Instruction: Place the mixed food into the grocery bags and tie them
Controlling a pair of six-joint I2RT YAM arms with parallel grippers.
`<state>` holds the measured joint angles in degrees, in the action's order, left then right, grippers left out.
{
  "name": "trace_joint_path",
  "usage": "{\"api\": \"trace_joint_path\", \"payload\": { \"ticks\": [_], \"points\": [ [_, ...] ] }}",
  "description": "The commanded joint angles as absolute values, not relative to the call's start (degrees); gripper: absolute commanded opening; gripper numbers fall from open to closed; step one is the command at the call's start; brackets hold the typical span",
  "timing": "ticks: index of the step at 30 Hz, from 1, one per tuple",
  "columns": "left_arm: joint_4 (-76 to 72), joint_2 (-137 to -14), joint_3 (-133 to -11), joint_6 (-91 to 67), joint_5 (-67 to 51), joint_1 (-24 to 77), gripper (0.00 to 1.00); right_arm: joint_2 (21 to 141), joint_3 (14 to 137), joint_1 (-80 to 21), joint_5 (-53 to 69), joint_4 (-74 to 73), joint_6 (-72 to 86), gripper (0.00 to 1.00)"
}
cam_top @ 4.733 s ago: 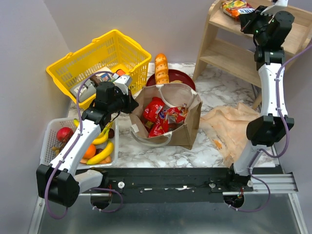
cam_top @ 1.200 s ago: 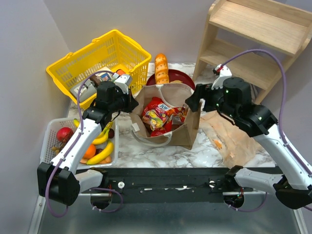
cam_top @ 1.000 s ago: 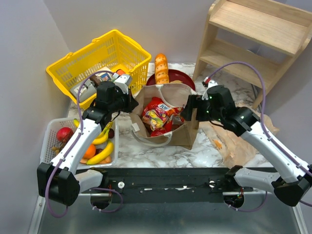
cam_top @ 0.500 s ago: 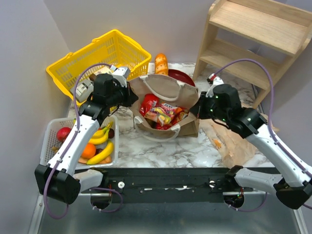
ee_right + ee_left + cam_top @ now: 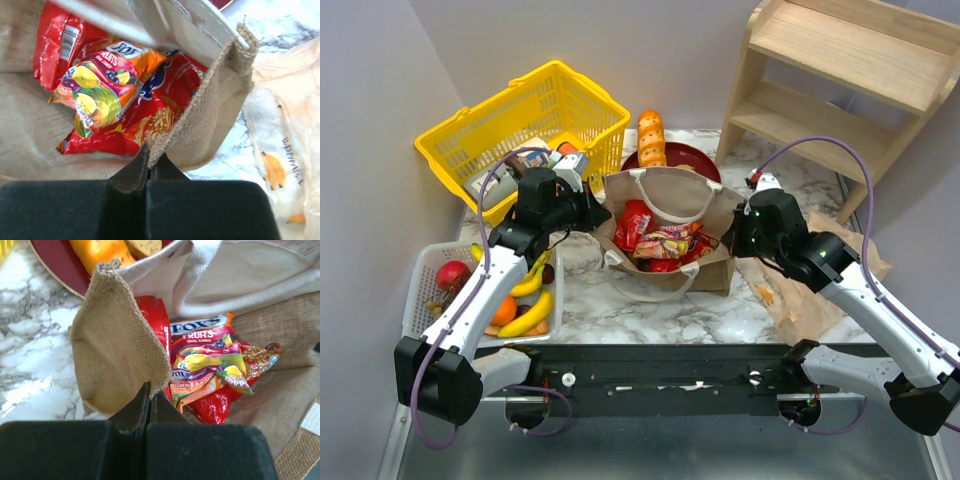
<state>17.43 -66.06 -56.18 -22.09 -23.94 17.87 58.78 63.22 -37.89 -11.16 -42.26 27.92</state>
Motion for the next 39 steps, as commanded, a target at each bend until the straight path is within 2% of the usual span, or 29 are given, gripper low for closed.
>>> {"api": "trace_joint_path", "payload": {
  "ticks": [1,6,10,17,27,35,36,37,39],
  "points": [
    [12.83,-65.48,-57.39,-21.18,-26.19,18.02,0.0,57.83,69.59,-37.88,-18.62,-38.15,23.74,0.01],
    [13.89,-67.23,-65.1,-19.16,-24.53,22.13,0.0,59.94,78.3,-36.75,-25.83,-37.18,16.37,0.01],
    [11.44,-70.74,-71.35,-20.55,-21.45,27.93,0.0,61.61,83.49,-32.71,-24.79,-34.47,12.57,0.01],
    [-3.07,-80.76,-77.07,-26.46,-21.35,31.81,0.0,62.05,83.41,-22.95,-23.81,-28.13,9.58,0.01],
    [-4.13,-100.97,-97.27,-23.47,-22.85,36.73,0.0,66.26,81.04,-12.66,-22.5,-21.71,7.91,0.01],
    [-5.71,-104.68,-98.0,-23.38,-22.59,40.6,0.0,70.3,78.05,-8.7,-22.68,-19.42,7.56,0.01],
    [-5.71,-105.37,-97.91,-23.55,-22.41,40.61,0.0,70.57,77.96,-8.61,-22.41,-19.6,7.47,0.02],
    [-5.28,-105.73,-98.0,-23.64,-22.15,40.69,0.0,70.49,78.13,-8.7,-21.02,-20.82,7.64,0.08],
    [-4.49,-106.0,-97.91,-23.82,-20.58,40.69,0.0,69.01,78.13,-8.7,-18.91,-22.32,7.91,0.53]
  ]
}}
